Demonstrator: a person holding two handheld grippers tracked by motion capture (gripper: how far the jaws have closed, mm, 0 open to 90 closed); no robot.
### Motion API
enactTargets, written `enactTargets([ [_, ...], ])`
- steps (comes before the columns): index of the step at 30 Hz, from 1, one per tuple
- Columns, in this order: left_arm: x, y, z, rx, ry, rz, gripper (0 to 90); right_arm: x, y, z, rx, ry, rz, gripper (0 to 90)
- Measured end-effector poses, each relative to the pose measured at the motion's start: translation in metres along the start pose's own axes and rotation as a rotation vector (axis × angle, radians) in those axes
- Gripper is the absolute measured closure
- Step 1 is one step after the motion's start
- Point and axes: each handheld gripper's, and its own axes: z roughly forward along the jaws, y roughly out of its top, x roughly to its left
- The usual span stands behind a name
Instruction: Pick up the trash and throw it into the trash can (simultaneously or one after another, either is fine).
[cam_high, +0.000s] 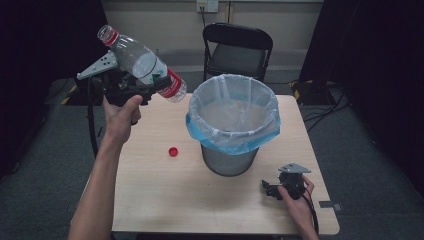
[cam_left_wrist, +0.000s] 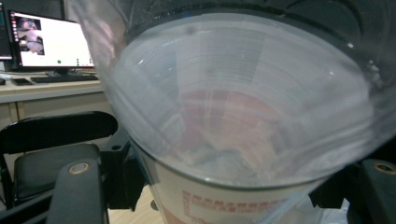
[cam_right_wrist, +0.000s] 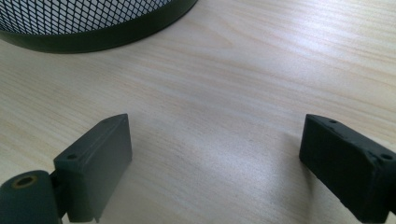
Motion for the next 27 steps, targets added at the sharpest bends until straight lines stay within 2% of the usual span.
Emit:
enactTargets([
  [4, -0.005, 0.003, 0.006, -0.009, -0.021, -0.011, 27.8, 0.0, 0.0, 0.0, 0.0, 0.0, 0.0, 8.5],
  [5, -0.008, 0.003, 0.01, -0.006, -0.041, -0.016, 27.8, 0.0, 0.0, 0.0, 0.001, 0.001, 0.0, 8.5],
  [7, -0.009, 0.004, 0.013, -0.004, -0.046, -0.015, 27.8, 0.0, 0.0, 0.0, 0.0, 0.0, 0.0, 8.5],
  [10, -0.013, 0.005, 0.021, -0.01, -0.08, -0.036, 27.8, 0.0, 0.0, 0.0, 0.0, 0.0, 0.0, 8.5],
  [14, -0.019, 0.003, 0.031, 0.008, -0.09, -0.032, 27.8, 0.0, 0.0, 0.0, 0.001, 0.002, 0.0, 8.5],
  [22, -0.032, 0.0, 0.053, 0.02, -0.154, -0.055, 27.7, 0.0, 0.0, 0.0, 0.001, 0.002, 0.0, 8.5],
  [27, -0.04, -0.003, 0.067, 0.04, -0.191, -0.045, 27.6, 0.0, 0.0, 0.0, 0.001, 0.002, 0.0, 8.5],
])
